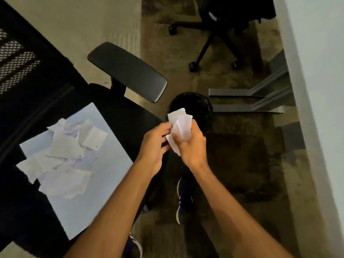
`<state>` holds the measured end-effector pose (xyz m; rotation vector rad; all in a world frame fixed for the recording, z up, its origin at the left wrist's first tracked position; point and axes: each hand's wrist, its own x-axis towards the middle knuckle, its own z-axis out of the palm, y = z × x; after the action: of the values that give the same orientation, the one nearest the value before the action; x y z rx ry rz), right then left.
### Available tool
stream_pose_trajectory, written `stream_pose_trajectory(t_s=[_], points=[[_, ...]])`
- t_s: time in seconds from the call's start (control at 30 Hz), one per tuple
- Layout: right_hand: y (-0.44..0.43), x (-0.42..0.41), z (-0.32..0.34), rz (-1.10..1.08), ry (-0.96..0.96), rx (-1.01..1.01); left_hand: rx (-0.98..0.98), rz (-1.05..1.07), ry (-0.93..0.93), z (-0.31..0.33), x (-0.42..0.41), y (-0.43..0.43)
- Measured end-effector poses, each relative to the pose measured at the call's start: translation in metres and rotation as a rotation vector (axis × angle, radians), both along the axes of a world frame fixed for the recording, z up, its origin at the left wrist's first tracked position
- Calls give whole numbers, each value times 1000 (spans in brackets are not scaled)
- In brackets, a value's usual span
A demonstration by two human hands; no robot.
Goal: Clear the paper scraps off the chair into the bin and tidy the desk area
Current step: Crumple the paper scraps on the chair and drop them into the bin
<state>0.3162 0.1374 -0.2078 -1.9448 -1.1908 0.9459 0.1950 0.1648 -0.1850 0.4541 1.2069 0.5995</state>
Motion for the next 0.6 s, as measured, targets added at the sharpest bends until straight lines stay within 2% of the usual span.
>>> stream_pose_trajectory(t_s=[0.2,0.4,0.5,0.6], points=[[40,46,-29,-239,79,-105,-46,-43,-25,-30,61,49],[74,74,-80,-447,398,-328,-182,-41,6,-80,99,86],[88,90,-110,-455,282,-325,-222,-26,7,-111,116,102],[96,105,-133,-503,358,-338,-245,1,33,-135,129,113]])
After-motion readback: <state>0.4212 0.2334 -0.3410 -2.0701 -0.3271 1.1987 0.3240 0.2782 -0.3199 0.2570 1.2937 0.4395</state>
